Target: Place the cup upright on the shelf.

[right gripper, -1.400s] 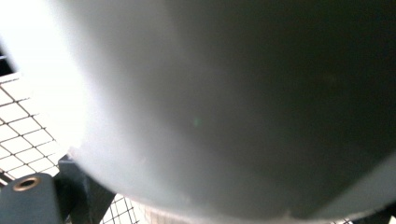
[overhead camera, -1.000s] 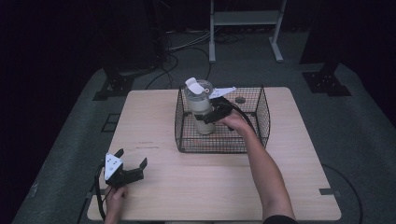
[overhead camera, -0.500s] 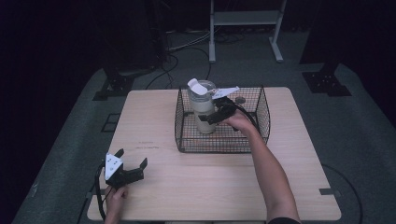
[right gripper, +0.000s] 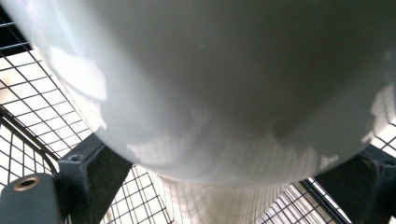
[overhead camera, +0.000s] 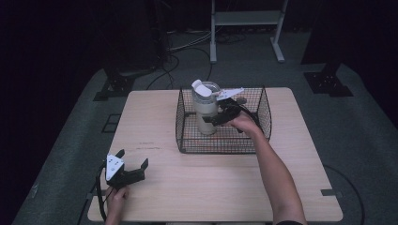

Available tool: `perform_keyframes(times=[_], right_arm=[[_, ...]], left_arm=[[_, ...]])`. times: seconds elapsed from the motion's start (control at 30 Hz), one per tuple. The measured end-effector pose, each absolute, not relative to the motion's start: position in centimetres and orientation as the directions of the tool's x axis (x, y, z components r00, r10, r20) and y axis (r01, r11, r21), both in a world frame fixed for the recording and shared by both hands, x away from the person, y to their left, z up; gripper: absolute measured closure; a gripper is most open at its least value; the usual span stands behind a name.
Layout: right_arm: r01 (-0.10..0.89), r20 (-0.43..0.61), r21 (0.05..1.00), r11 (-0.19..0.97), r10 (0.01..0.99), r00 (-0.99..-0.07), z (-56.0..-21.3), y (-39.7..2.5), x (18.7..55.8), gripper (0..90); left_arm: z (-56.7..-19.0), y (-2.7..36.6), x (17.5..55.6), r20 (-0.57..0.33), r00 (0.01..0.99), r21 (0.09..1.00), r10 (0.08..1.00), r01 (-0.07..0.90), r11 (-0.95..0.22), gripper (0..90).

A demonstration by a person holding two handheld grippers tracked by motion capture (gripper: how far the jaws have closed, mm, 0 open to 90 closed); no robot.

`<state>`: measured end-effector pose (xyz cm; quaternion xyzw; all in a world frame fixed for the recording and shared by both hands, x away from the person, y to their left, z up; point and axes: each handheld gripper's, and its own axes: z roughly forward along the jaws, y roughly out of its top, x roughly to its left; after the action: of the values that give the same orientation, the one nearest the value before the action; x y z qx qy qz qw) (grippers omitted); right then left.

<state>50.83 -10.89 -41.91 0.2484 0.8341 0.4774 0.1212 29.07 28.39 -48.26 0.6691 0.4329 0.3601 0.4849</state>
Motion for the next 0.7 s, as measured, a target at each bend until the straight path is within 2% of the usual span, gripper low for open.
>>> perform_keyframes(times=[0.7], right_arm=[[0.318,0.027,0.837,0.445,0.547,-0.837,-41.7,-12.1,49.9,9.1]], left_arm=[[-48.3,28.4,29.1,0.064,0.370,0.961,0.927,0.228,-0.158,0.0]])
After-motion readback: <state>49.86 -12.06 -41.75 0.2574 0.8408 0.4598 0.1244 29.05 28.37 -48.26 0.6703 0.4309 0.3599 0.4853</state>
